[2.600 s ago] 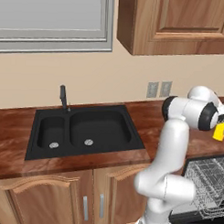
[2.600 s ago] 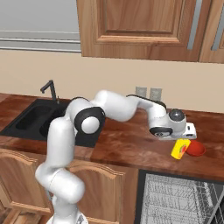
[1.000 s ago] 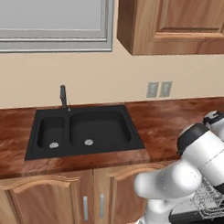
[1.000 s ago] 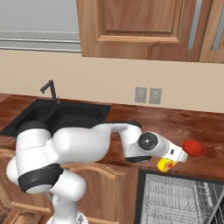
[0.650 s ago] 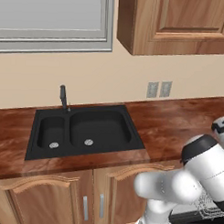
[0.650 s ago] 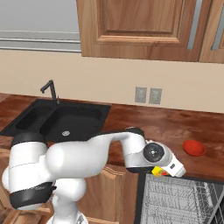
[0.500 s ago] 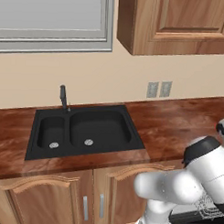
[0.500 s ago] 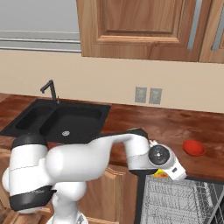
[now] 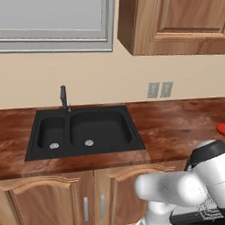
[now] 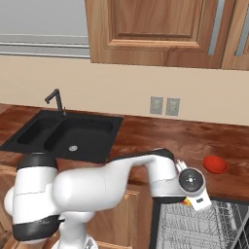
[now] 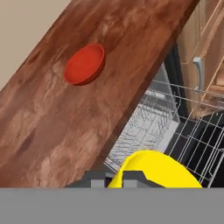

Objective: Pick up the cup and bowl from the counter, place them in the dishwasher, and close the dishwasher door.

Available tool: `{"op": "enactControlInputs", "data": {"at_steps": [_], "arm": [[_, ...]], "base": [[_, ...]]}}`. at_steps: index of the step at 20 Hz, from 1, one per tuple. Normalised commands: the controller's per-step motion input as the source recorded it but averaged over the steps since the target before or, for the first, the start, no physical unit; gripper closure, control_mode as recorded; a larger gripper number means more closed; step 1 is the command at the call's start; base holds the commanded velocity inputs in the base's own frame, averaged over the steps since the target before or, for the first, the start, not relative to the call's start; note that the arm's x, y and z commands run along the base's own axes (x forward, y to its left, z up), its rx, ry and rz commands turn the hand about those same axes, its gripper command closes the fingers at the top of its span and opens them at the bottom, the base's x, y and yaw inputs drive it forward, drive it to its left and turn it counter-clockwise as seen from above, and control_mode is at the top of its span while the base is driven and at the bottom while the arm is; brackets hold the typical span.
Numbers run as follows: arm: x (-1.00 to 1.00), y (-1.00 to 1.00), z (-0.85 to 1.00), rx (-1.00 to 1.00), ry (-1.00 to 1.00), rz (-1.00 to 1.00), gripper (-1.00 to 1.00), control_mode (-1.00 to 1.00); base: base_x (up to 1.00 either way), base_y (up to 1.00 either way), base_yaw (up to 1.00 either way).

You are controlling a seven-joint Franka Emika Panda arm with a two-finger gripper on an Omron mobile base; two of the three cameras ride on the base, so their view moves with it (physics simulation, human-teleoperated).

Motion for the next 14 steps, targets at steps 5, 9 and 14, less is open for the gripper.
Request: {"op": "enactControlInputs", "data": {"at_steps": [5,9,14], "arm": [[-0.26,-0.05,-0.43,0.2,-0.01,-0.08,1.0,-1.0],[-0.01,-0.1,-0.41,0.13,0.0,-0.05,1.0,-1.0],[0.0,-0.14,-0.5,0.05,0.0,-0.03,1.0,-1.0]], "base": [[0.0,0.0,0.0],[0.0,0.0,0.0],[0.0,0.0,0.0]]}}
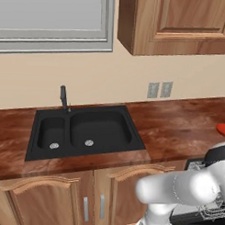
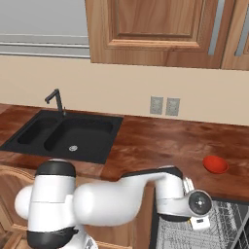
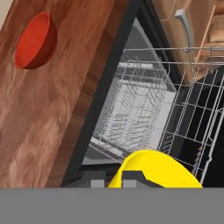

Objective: Pick up the cup and bowl from the counter, place them in the dishwasher, and close the dishwasher door.

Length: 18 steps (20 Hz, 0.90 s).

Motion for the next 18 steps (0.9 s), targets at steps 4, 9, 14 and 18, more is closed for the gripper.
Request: {"op": "enactControlInputs", "data": {"at_steps": [4,9,14,18], "arm": [[0.0,-0.13,-0.6,0.0,0.0,-0.01,1.0,-1.0],[0.0,-0.12,-0.55,0.0,0.0,-0.01,1.0,-1.0],[0.03,-0.11,-0.53,0.0,0.01,0.0,1.0,-1.0],[0.13,-0.16,-0.39,0.0,0.01,0.0,1.0,-1.0]], "base": [[0.0,0.0,0.0],[0.0,0.0,0.0],[0.0,0.0,0.0],[0.0,0.0,0.0]]}}
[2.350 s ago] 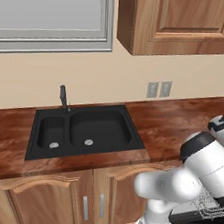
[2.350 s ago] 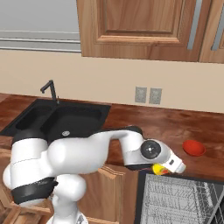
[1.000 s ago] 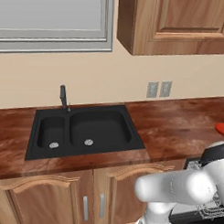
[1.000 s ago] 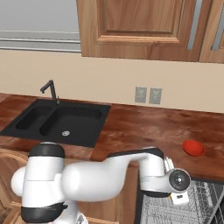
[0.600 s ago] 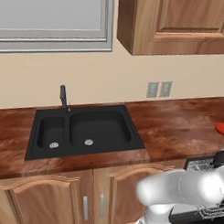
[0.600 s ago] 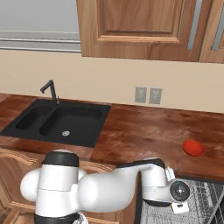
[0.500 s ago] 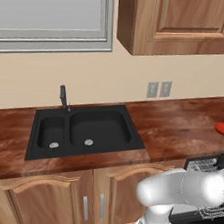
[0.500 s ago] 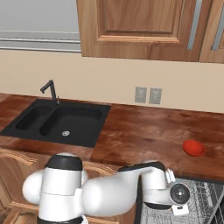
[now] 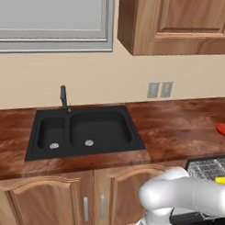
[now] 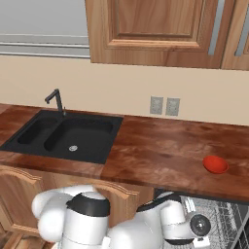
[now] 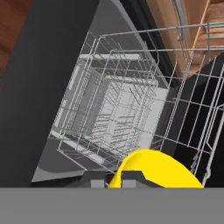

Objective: Pick up the cup and bowl from the counter, place them in the dishwasher, and close the dishwasher door.

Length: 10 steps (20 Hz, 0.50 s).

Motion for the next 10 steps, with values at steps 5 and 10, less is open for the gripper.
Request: {"op": "enactControlInputs", "data": {"at_steps": [5,10], "arm": [[0.18,-0.2,-0.39,0.0,0.02,0.0,1.0,-1.0],[0.28,-0.21,-0.51,0.0,0.06,0.0,1.0,-1.0]], "base": [[0.0,0.0,0.0],[0.0,0.0,0.0]]}}
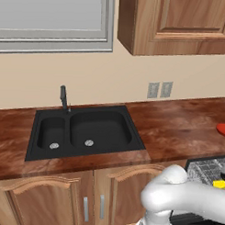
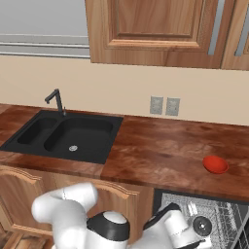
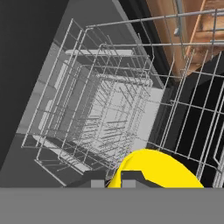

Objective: Pick up the cup and bowl from the counter, place them in the dishwasher, and close the dishwasher door.

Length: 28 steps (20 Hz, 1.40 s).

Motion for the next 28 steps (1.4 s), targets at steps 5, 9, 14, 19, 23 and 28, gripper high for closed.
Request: {"op": "enactControlInputs", "data": {"at_steps": [5,9,14,19,23,28], "arm": [[0.31,-0.23,-0.37,0.0,0.04,-0.01,1.0,-1.0],[0.23,-0.21,-0.41,0.0,0.04,0.0,1.0,-1.0],[0.05,-0.19,-0.56,0.0,0.03,0.0,1.0,-1.0],[0.02,-0.23,-0.4,0.0,0.01,0.0,1.0,-1.0],[0.08,-0.3,-0.31,0.0,0.0,0.0,1.0,-1.0],[0.13,-0.25,-0.32,0.0,0.0,0.0,-1.0,-1.0]], "base": [[0.0,0.0,0.0],[0.0,0.0,0.0],[0.0,0.0,0.0],[0.0,0.0,0.0],[0.0,0.0,0.0],[0.0,0.0,0.0]]}}
